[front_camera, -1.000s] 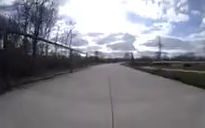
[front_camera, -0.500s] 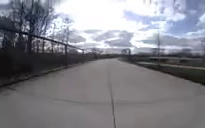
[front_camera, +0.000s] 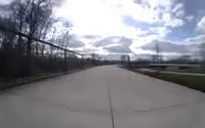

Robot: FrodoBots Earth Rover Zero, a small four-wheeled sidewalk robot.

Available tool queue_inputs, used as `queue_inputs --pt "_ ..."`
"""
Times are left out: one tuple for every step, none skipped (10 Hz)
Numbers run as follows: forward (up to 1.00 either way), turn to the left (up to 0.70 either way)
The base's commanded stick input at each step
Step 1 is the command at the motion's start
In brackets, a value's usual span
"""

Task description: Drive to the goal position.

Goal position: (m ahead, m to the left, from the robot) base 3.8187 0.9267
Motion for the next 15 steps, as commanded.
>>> queue_inputs --pt "1.0 -0.4" --pt "1.0 -0.4" --pt "1.0 -0.36" --pt "1.0 -0.31" --pt "1.0 -0.25" --pt "1.0 -0.2" --pt "1.0 -0.15" --pt "1.0 -0.1" --pt "1.0 -0.04" --pt "1.0 0.0" --pt "1.0 0.0" --pt "1.0 0.01" --pt "1.0 0.01" --pt "1.0 0.01" --pt "1.0 0.02"
